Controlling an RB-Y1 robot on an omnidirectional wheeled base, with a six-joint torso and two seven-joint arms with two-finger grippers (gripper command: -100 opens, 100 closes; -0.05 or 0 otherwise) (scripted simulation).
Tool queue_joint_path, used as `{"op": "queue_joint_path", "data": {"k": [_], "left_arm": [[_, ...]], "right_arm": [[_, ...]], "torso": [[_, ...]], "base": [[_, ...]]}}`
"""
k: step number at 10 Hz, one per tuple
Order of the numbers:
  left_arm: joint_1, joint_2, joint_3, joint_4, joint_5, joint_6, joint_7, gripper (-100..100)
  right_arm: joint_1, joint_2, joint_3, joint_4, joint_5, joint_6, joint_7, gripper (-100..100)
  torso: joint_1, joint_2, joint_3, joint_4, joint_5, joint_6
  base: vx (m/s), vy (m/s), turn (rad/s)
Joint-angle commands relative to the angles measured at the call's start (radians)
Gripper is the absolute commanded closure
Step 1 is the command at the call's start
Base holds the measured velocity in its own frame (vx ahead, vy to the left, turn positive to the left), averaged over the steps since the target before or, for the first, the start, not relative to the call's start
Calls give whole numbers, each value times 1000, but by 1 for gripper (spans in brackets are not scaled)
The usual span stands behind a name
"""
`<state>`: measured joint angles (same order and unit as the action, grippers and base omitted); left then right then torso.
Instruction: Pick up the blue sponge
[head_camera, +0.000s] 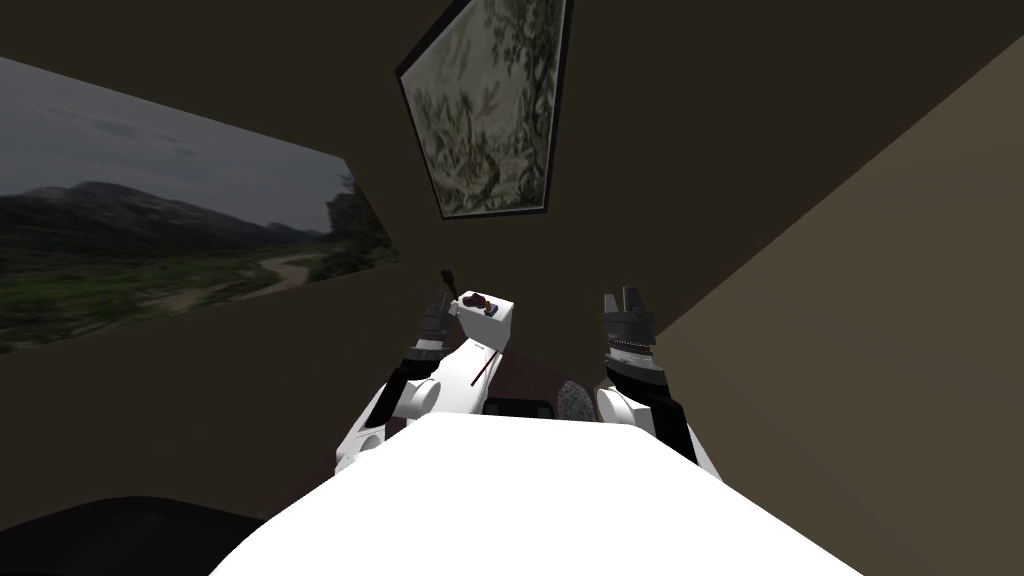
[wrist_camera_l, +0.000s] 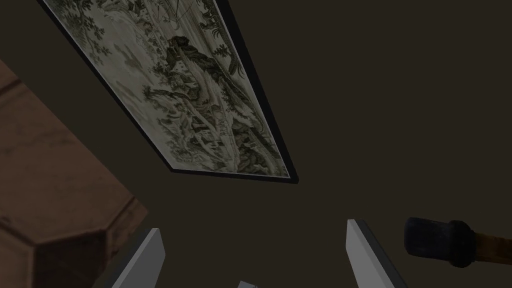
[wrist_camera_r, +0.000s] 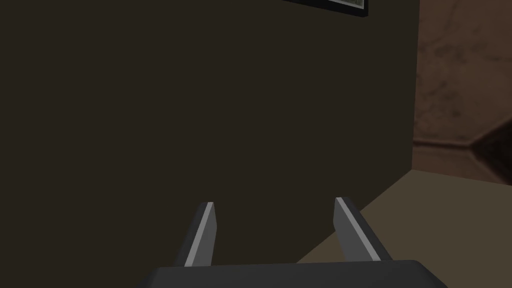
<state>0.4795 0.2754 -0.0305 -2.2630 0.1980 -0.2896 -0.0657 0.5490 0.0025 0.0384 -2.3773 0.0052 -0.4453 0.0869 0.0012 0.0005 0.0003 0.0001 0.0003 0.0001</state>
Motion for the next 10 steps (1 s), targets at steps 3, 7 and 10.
{"op": "queue_joint_path", "data": {"k": [3, 7, 10], "left_arm": [[-18, 84, -3, 6, 53, 53, -23, -100], [-47, 195, -12, 19, 131, 129, -59, -100], [-77, 288, -26, 33, 218, 212, -99, -100]], "right_arm": [[0, 0, 0, 0, 0, 0, 0, 0], [0, 0, 0, 0, 0, 0, 0, 0], [0, 0, 0, 0, 0, 0, 0, 0]], "torso": [[0, 0, 0, 0, 0, 0], [1, 0, 0, 0, 0, 0], [0, 0, 0, 0, 0, 0]], "base": [[-12, 17, -31], [-15, 20, -40], [-11, 16, -59]]}}
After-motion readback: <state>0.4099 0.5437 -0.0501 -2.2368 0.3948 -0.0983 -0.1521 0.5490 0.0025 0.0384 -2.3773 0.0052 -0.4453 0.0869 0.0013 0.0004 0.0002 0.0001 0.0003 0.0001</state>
